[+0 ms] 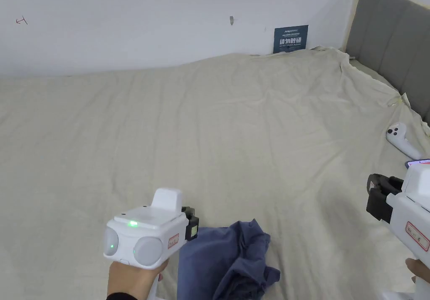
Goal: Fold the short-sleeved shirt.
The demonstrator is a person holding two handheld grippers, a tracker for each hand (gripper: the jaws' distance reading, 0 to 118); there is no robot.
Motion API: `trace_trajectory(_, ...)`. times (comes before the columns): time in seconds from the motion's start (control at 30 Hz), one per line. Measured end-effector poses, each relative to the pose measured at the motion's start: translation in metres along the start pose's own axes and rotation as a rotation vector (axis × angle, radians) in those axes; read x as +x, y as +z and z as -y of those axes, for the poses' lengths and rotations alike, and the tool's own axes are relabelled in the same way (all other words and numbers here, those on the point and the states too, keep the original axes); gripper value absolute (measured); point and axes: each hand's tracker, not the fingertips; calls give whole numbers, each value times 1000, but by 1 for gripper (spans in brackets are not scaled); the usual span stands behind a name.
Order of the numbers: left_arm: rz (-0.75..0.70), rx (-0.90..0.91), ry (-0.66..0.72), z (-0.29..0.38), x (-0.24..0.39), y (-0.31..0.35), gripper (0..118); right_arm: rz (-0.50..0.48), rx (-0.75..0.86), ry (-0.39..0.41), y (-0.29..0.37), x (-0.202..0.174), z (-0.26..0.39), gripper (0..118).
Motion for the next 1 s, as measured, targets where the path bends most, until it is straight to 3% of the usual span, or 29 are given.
trace_trajectory(0.03,18,-10,4,6,-1,-3,0,0,-1,1,0,0,0,0)
trace_trajectory(0.5,111,-81,-16,63,65,-50,0,21,-22,-7,1,13,6,0)
trace_trajectory(0.63,106,-66,-102,69,91,-63,0,38,-26,-11,3,20,8,0)
trace_trajectory(1.0,144,-24,-181,68,140,-75,0,77,-36,-25,4,39,10,0)
